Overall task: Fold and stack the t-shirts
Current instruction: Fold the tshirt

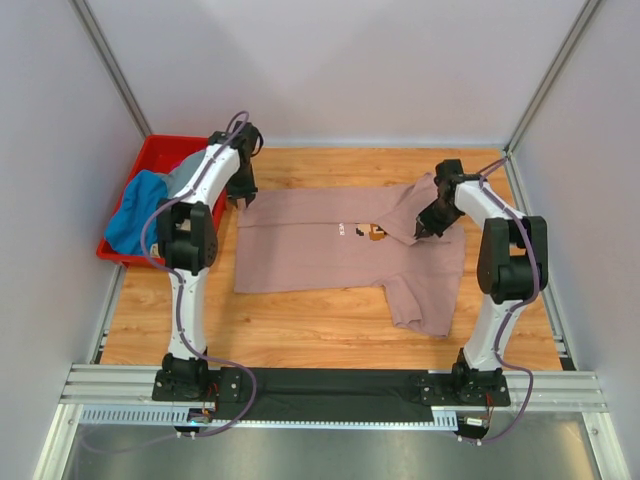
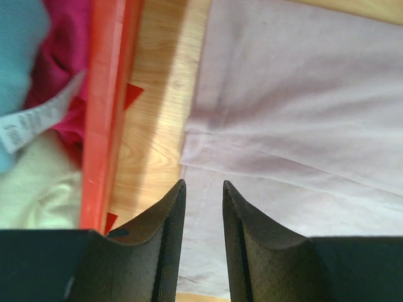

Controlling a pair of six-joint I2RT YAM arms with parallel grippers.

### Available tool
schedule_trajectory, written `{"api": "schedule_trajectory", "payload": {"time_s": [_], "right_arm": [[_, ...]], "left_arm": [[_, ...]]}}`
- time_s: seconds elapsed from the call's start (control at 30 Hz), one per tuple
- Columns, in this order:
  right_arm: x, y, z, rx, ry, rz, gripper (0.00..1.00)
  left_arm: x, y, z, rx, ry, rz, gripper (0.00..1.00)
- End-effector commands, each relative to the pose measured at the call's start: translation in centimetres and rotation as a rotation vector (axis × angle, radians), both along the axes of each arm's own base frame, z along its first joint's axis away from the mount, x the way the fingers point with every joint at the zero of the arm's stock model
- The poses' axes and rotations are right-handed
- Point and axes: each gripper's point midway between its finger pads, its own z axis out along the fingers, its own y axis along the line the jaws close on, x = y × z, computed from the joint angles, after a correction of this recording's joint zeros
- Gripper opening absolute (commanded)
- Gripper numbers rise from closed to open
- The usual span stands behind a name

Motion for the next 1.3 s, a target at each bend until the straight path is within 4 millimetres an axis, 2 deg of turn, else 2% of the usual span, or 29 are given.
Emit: {"api": "schedule_trajectory", "payload": {"time_s": [0.0, 0.07, 0.13, 0.17, 0.2, 0.23, 0.27, 0.3, 0.33, 0.4, 0.43, 0.5, 0.53, 0.63, 0.67, 0.7, 0.73, 0.77, 0.8, 0.87, 0.9, 0.97, 1.0, 1.03, 1.07, 1.1, 1.13, 1.27], "right_arm": [[-0.3, -0.4, 0.8, -0.001, -0.015, -0.135, 0.00], [0.1, -0.2, 0.8, 0.023, -0.046, -0.152, 0.00], [0.8, 0.2, 1.4, 0.044, -0.082, -0.151, 0.06], [1.1, 0.2, 1.8, 0.046, -0.093, -0.141, 0.10], [1.7, 0.2, 2.6, 0.041, -0.114, -0.127, 0.19], [1.5, -0.2, 2.9, 0.021, -0.114, -0.087, 0.24], [1.7, -0.3, 3.5, 0.018, -0.129, -0.066, 0.28], [2.0, -0.6, 4.2, 0.013, -0.151, -0.039, 0.33], [1.7, -1.3, 4.6, -0.008, -0.154, -0.001, 0.35], [1.2, -2.2, 4.9, -0.049, -0.149, 0.040, 0.40], [1.0, -4.3, 4.9, -0.062, -0.152, 0.053, 0.41], [0.9, -5.2, 5.0, -0.035, -0.168, 0.078, 0.41], [0.9, -6.6, 4.8, -0.039, -0.181, 0.069, 0.41], [1.8, -9.0, 5.2, -0.062, -0.241, 0.116, 0.41], [2.7, -9.0, 5.4, -0.048, -0.276, 0.173, 0.41], [3.4, -9.1, 5.8, -0.045, -0.308, 0.201, 0.42], [4.6, -9.3, 6.1, -0.045, -0.349, 0.232, 0.43], [6.0, -9.3, 7.3, -0.050, -0.400, 0.269, 0.43], [6.7, -9.5, 6.4, -0.063, -0.399, 0.305, 0.45], [8.9, -10.0, 7.3, -0.067, -0.473, 0.333, 0.50], [9.7, -10.2, 6.0, -0.047, -0.472, 0.337, 0.52], [11.1, -10.6, 5.4, -0.024, -0.507, 0.349, 0.54], [12.1, -11.0, 5.7, -0.035, -0.524, 0.352, 0.54], [12.5, -11.4, 3.8, -0.026, -0.497, 0.358, 0.53], [12.9, -11.3, 3.5, -0.014, -0.502, 0.368, 0.52], [13.7, -11.6, 3.7, -0.023, -0.519, 0.376, 0.52], [14.2, -11.7, 2.4, -0.018, -0.507, 0.388, 0.51], [15.8, -12.0, 0.6, 0.010, -0.512, 0.393, 0.50]], "left_arm": [[-0.1, -2.1, 3.4, -0.065, -0.064, -0.027, 0.37], [-0.4, -3.9, 3.6, -0.102, -0.071, -0.062, 0.37], [-0.8, -6.3, 4.2, -0.181, -0.087, -0.107, 0.38], [-1.0, -7.9, 3.8, -0.226, -0.093, -0.131, 0.38], [-1.1, -9.1, 3.9, -0.277, -0.101, -0.121, 0.38], [-1.8, -11.3, 4.8, -0.390, -0.098, -0.146, 0.38], [-2.1, -12.9, 4.2, -0.442, -0.104, -0.156, 0.38], [-2.5, -14.5, 4.6, -0.515, -0.100, -0.146, 0.39], [-2.0, -15.6, 5.8, -0.556, -0.156, -0.162, 0.40], [-3.2, -18.4, 6.0, -0.633, -0.150, -0.179, 0.42], [-2.5, -19.8, 6.8, -0.682, -0.194, -0.198, 0.43], [-2.9, -22.2, 6.7, -0.760, -0.182, -0.213, 0.43], [-2.4, -22.8, 6.7, -0.768, -0.200, -0.219, 0.43], [-0.7, -22.9, 4.7, -0.731, -0.203, -0.200, 0.43], [0.2, -22.9, 5.2, -0.721, -0.227, -0.207, 0.43], [0.8, -22.6, 3.7, -0.688, -0.218, -0.205, 0.43], [1.4, -22.1, 3.4, -0.676, -0.218, -0.195, 0.43], [1.9, -21.9, 3.0, -0.667, -0.219, -0.186, 0.43], [2.8, -21.7, 2.6, -0.660, -0.226, -0.171, 0.43], [4.2, -20.7, 2.2, -0.665, -0.245, -0.134, 0.43], [4.8, -20.3, 1.3, -0.667, -0.239, -0.102, 0.43], [6.2, -19.1, 0.8, -0.674, -0.256, -0.062, 0.43], [6.5, -18.8, -0.2, -0.673, -0.243, -0.040, 0.43], [7.1, -17.9, -0.7, -0.671, -0.244, -0.022, 0.43], [7.6, -17.8, -0.5, -0.677, -0.254, -0.018, 0.43], [7.9, -17.6, -1.4, -0.676, -0.241, -0.010, 0.43], [8.3, -17.1, -1.8, -0.675, -0.244, -0.001, 0.43], [9.3, -16.7, -3.0, -0.666, -0.248, 0.002, 0.43]]}}
